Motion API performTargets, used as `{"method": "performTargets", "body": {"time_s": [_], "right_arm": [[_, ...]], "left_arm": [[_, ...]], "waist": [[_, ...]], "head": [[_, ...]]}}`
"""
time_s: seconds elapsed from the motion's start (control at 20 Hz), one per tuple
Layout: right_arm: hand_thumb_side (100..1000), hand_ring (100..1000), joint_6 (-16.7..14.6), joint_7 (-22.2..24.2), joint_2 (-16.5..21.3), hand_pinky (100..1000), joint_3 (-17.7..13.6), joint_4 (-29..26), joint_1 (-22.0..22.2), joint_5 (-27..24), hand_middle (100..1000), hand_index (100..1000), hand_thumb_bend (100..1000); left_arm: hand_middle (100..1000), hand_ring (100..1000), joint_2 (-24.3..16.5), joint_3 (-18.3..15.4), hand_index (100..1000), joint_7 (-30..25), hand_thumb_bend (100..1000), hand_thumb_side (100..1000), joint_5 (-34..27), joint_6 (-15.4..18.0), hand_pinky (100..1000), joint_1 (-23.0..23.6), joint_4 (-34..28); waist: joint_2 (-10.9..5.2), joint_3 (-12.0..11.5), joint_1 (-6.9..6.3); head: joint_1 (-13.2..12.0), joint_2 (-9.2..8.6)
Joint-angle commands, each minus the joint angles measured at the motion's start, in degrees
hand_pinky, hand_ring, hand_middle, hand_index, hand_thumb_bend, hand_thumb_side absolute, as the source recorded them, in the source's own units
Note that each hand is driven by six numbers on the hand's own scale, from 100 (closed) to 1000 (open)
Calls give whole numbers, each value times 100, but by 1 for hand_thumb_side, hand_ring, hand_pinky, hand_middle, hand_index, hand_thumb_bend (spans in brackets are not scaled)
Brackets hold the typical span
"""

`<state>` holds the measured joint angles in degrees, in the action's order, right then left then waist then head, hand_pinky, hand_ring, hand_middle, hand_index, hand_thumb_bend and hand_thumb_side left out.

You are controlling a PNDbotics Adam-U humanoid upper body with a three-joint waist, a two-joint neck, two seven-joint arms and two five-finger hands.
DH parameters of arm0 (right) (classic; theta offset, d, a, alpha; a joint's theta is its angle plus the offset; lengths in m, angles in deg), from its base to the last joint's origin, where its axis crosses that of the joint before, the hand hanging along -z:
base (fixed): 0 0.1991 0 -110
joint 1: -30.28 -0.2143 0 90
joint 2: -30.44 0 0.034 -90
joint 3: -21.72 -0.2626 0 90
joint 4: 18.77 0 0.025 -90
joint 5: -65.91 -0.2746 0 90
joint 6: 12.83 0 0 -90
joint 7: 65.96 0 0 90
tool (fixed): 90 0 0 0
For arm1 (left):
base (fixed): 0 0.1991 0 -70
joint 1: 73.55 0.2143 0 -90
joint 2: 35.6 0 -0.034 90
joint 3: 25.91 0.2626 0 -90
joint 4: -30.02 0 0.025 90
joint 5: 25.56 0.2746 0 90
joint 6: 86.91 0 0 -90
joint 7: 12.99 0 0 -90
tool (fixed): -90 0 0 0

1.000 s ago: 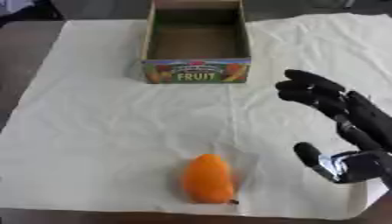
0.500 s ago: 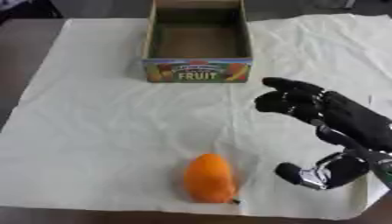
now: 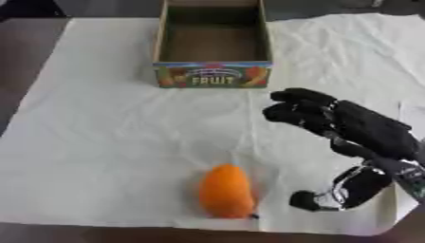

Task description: Pick up objects on the table and place them in the box.

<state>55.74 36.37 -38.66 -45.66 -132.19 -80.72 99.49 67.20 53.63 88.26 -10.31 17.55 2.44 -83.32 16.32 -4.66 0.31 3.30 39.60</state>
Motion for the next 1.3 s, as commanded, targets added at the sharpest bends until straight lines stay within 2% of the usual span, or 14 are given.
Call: {"method": "performTargets", "body": {"time_s": [0.05,0.2,0.4,0.6,0.85,1.05,1.3], "right_arm": [[729,1000,239,267,165,1000,107,-117,-199,-121,892,1000,624],[748,1000,498,527,120,1000,174,-117,-325,-208,888,1000,620],[759,1000,863,892,21,1000,211,-117,-408,-349,874,1000,615],[746,1000,1200,1222,-100,1000,282,-117,-490,-384,846,1000,610],[698,1000,1576,1581,-243,1000,588,-117,-573,-305,808,1000,590],[658,1000,1803,1783,-354,993,800,-117,-603,-162,797,996,598],[652,1000,2033,1954,-477,988,976,-117,-623,98,795,999,587]], "left_arm": [[631,392,-38,-3,805,-6,100,672,17,-18,346,-6,-126],[630,391,-44,-5,804,-6,100,672,20,-22,346,14,-126],[629,391,-44,-11,803,-6,100,671,25,-44,346,27,-126],[627,390,-39,2,801,-30,100,671,29,-60,345,32,-126],[625,389,-16,-3,799,-36,100,666,31,-84,344,36,-126],[623,388,-5,1,797,-43,100,665,35,-104,344,33,-126],[622,386,21,4,796,-44,100,666,32,-117,343,38,-126]], "waist": [[-127,2,1],[-141,13,20],[-146,50,77],[-148,35,120],[-142,-16,151],[-136,-47,167],[-119,-90,165]], "head": [[33,135],[69,274],[150,330],[242,336],[290,309],[284,286],[287,265]]}}
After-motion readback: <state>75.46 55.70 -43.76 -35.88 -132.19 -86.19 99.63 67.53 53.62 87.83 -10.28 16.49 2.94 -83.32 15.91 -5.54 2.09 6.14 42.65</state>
